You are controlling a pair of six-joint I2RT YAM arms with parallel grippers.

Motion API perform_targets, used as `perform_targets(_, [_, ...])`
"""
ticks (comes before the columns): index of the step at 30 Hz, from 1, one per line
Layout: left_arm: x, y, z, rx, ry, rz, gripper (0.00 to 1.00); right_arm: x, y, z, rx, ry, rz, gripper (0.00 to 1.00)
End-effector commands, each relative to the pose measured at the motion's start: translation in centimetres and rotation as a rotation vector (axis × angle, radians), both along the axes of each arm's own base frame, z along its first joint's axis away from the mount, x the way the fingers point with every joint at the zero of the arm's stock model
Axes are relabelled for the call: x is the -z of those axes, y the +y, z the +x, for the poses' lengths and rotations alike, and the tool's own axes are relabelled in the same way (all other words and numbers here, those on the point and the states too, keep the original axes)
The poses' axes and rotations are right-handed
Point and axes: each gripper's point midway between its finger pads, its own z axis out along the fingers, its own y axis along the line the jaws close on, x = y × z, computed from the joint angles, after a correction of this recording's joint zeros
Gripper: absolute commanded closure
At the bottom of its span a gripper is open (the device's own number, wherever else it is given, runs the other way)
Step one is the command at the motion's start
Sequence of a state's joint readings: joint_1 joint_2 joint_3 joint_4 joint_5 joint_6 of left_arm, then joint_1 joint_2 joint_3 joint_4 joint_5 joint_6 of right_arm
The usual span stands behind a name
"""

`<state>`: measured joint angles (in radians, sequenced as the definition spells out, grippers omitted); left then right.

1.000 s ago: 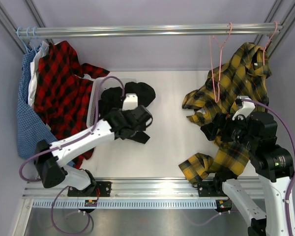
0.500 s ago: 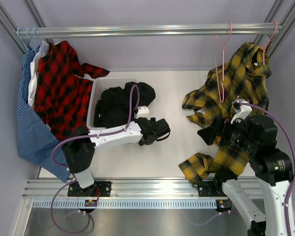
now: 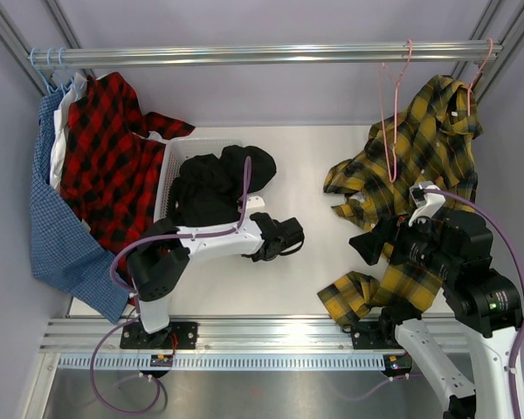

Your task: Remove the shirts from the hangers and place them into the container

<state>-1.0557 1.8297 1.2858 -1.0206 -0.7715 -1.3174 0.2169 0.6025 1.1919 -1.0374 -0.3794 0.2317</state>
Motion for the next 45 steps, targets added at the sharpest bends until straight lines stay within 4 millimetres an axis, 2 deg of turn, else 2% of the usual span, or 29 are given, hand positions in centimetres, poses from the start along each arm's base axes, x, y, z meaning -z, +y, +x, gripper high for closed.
perform_targets(1, [-1.3, 1.4, 0.8, -0.044, -0.086, 0.019, 0.84, 0.0, -0.1, -0.1, -0.008, -0.022, -0.014, 0.0])
perform_targets(4, [-3.1, 2.3, 0.5, -0.013, -0.077, 0.056, 1.0, 0.0, -0.1, -0.1, -0.006, -0.018, -0.017, 0.01])
perform_targets(8, [-7.3, 4.3, 0.1, 0.035, -0.095, 0.114, 1.0, 0.0, -0.3, -0.1, 0.004, -0.013, -0.023, 0.0])
perform_targets(12, [-12.5, 6.1, 1.4, 0.085, -0.161, 0.155, 1.0, -0.2, -0.6, 0.1, 0.02, -0.014, -0.033, 0.0])
perform_targets(13, [-14.4, 6.4, 2.0, 0.106, -0.178, 0.162, 1.0, -0.1, -0.6, 0.2, 0.022, -0.011, -0.036, 0.01])
perform_targets(15, [-16.4, 7.2, 3.8, 0.109, -0.206, 0.168, 1.0, -0.2, -0.7, 0.4, 0.029, -0.011, -0.038, 0.0])
perform_targets(16, [-18.0, 8.0, 5.3, 0.107, -0.239, 0.182, 1.0, -0.3, -0.7, 0.5, 0.032, -0.011, -0.04, 0.0])
perform_targets(19, [-19.4, 9.0, 7.7, 0.159, -0.239, 0.219, 1.0, -0.4, -0.7, 0.6, 0.035, -0.009, -0.04, 0.0])
perform_targets(22, [-21.1, 10.8, 12.4, 0.135, -0.33, 0.218, 1.0, -0.6, -0.9, 0.7, 0.049, -0.015, -0.042, 0.01])
perform_targets(26, [-18.6, 11.5, 16.7, 0.179, -0.324, 0.161, 1.0, -0.5, -1.1, 0.8, 0.064, -0.005, -0.042, 0.01])
perform_targets(29, [-14.1, 12.0, 19.4, 0.179, -0.242, 0.101, 1.0, -0.6, -1.0, 0.9, 0.07, 0.002, -0.032, 0.01])
perform_targets(30, [-11.6, 11.9, 20.0, 0.186, -0.189, 0.093, 1.0, -0.7, -1.0, 0.9, 0.074, 0.003, -0.029, 0.0])
perform_targets(32, [-8.6, 11.8, 20.5, 0.182, -0.124, 0.028, 1.0, -0.7, -1.1, 1.0, 0.084, 0.007, -0.024, 0.0])
perform_targets(33, [-6.1, 11.5, 20.5, 0.187, -0.067, 0.016, 1.0, -0.7, -1.0, 1.0, 0.085, 0.012, -0.023, 0.01])
perform_targets(36, [-1.9, 10.7, 19.9, 0.185, 0.033, -0.08, 1.0, -0.6, -1.1, 1.3, 0.098, 0.018, -0.018, 0.01])
perform_targets(37, [0.1, 10.3, 19.4, 0.196, 0.082, -0.115, 1.0, -0.7, -1.0, 1.4, 0.098, 0.016, -0.015, 0.01])
perform_targets(41, [2.0, 9.7, 19.2, 0.224, 0.13, -0.157, 1.0, -0.8, -0.8, 1.8, 0.1, 0.021, -0.005, 0.01])
perform_targets(43, [1.6, 10.1, 19.1, 0.218, 0.146, -0.15, 0.95, -0.7, -0.8, 2.0, 0.101, 0.023, -0.006, 0.01])
perform_targets(44, [0.0, 10.3, 19.7, 0.206, 0.112, -0.141, 0.91, -0.9, -0.8, 2.0, 0.101, 0.02, -0.006, 0.0])
perform_targets(45, [-1.1, 10.7, 19.8, 0.19, 0.091, -0.124, 0.76, -0.9, -0.8, 2.1, 0.101, 0.02, -0.006, 0.01])
